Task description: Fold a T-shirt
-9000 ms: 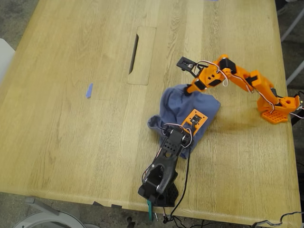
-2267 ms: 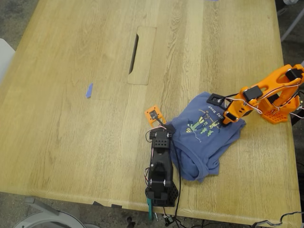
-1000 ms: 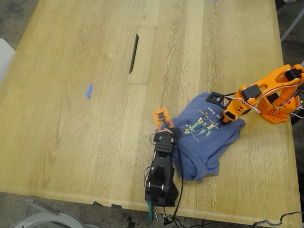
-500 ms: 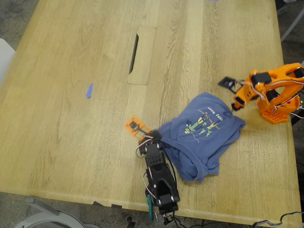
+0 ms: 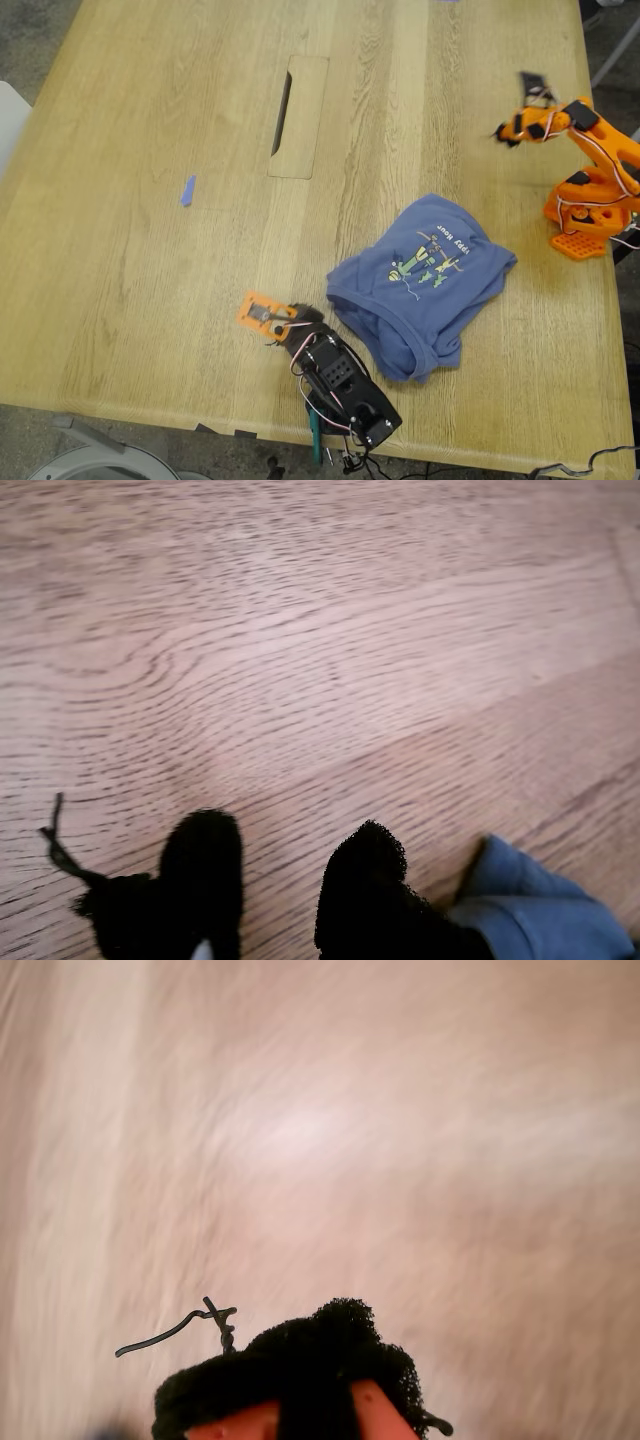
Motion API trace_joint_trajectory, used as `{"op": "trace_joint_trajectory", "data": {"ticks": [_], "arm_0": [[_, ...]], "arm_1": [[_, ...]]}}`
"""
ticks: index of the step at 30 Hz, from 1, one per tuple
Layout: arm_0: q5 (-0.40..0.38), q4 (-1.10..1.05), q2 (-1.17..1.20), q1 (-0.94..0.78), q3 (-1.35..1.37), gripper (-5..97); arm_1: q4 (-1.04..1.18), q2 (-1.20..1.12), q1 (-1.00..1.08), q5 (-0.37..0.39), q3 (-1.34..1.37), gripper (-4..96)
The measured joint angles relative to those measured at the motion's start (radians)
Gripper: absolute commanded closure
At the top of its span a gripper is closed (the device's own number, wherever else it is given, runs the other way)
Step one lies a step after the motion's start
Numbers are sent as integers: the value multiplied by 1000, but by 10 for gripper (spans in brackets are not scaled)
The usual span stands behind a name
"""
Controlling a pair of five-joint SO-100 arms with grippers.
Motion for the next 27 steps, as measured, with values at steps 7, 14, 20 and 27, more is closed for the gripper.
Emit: {"op": "trace_joint_trajectory", "data": {"ticks": [7, 14, 20, 27], "arm_0": [[106, -132, 0, -345, 78, 918], [169, -189, 0, -638, 124, 918], [175, -103, 0, -664, 124, 915], [207, 6, 0, -713, 124, 918]], "arm_1": [[-212, 296, 485, -344, 373, 913], [-38, 758, 676, -583, 672, 913], [-18, 796, 703, -666, 701, 913], [80, 796, 807, -632, 767, 913]]}}
